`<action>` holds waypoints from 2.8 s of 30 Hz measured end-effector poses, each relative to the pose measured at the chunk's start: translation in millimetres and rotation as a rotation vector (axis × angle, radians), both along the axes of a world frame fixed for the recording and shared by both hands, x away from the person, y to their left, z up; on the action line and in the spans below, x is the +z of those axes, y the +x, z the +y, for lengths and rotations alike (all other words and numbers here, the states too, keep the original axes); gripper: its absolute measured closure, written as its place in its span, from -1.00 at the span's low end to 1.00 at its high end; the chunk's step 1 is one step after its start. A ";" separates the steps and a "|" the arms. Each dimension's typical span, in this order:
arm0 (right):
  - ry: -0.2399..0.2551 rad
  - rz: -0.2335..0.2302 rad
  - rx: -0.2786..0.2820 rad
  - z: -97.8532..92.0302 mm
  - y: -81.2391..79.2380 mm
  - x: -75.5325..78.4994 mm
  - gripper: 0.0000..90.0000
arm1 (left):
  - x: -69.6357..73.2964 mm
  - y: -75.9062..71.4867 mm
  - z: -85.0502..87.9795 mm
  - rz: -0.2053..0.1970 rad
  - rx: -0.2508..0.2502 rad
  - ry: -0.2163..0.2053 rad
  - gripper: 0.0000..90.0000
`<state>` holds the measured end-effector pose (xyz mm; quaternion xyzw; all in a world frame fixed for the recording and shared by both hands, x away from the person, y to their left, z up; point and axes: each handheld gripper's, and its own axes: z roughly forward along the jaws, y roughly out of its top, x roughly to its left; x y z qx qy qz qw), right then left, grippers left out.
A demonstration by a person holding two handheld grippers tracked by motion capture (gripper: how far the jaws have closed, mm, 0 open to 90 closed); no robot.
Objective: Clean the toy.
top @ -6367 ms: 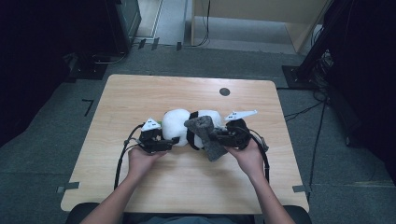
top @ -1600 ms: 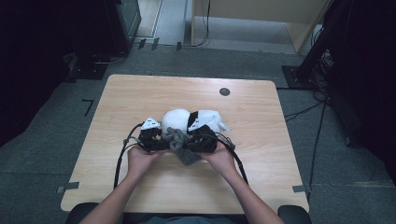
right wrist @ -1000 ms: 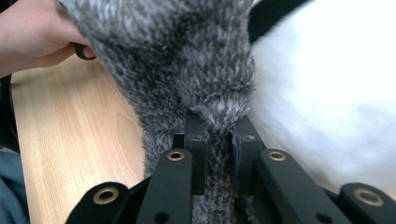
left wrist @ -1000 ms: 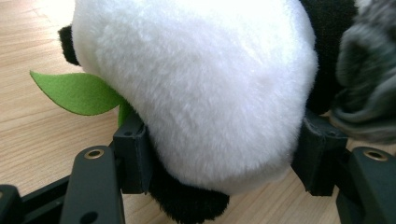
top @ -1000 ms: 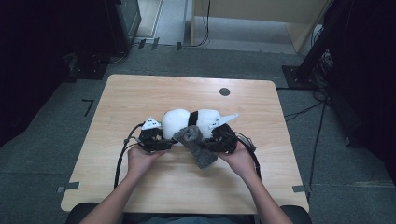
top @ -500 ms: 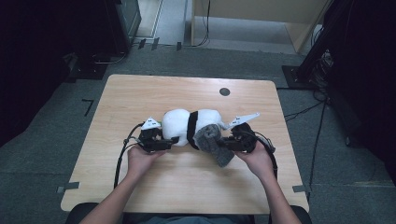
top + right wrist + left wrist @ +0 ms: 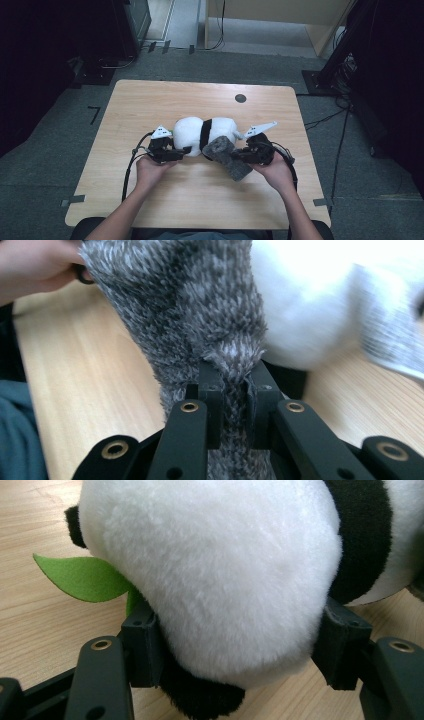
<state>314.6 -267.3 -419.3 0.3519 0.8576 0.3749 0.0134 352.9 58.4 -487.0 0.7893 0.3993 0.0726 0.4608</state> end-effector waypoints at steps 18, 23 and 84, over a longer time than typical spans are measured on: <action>0.009 0.024 0.209 92.1 14.7 -6.0 0.82 | 0.1 0.1 -0.1 0.002 0.001 -0.004 -0.26; -0.017 0.021 0.183 106.2 25.4 -15.1 0.82 | 0.1 0.5 0.3 0.001 0.000 -0.003 -0.25; 0.018 -0.078 -0.303 -37.6 43.0 2.8 0.81 | 1.7 -1.3 0.0 0.000 -0.011 0.008 -0.20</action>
